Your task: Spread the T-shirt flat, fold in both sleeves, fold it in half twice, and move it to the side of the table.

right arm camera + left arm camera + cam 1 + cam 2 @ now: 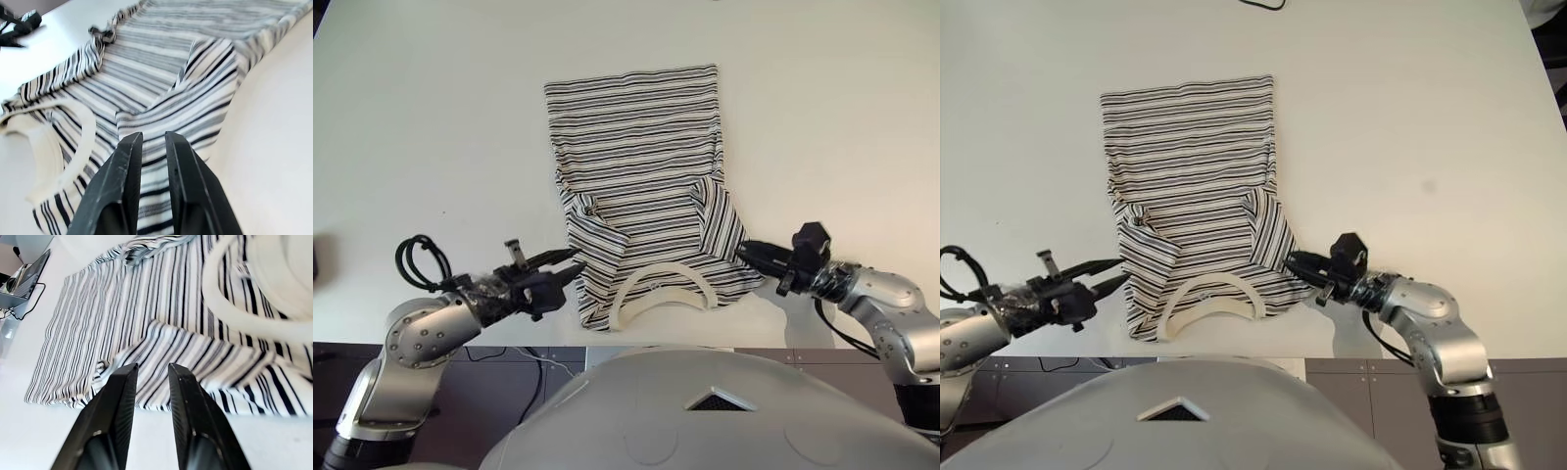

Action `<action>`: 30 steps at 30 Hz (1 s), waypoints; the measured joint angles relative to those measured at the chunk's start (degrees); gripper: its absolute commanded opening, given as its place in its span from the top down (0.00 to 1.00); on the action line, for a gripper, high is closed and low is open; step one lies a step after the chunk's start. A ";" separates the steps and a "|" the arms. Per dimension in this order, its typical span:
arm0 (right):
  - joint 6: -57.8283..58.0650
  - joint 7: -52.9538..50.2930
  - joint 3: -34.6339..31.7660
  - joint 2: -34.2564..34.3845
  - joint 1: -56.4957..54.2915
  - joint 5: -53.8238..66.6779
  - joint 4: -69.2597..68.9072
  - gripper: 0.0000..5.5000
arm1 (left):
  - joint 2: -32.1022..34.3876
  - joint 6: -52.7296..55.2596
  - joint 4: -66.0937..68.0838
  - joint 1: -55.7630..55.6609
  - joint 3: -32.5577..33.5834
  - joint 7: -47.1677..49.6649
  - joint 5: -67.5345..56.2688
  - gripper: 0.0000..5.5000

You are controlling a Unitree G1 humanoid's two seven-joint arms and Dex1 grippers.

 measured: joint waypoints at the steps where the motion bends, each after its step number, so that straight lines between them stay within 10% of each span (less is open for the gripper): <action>1: 1.04 -0.51 -1.75 0.00 -1.35 1.87 -1.15 0.85 | 0.71 -4.46 2.44 1.31 0.33 0.65 1.93 0.70; 9: 7.79 -3.00 -11.01 -2.31 -13.19 9.10 -0.01 0.85 | 0.00 -30.56 15.24 3.31 -1.17 18.32 25.30 0.67; 24: 7.79 -2.58 -9.54 -2.16 -14.40 5.75 1.42 0.85 | -1.67 -29.70 14.64 1.74 -7.60 22.54 28.55 0.67; 30: 4.93 0.45 -7.80 -3.54 -12.46 1.00 1.84 0.85 | -1.38 -28.53 15.42 1.56 -8.81 22.65 27.89 0.87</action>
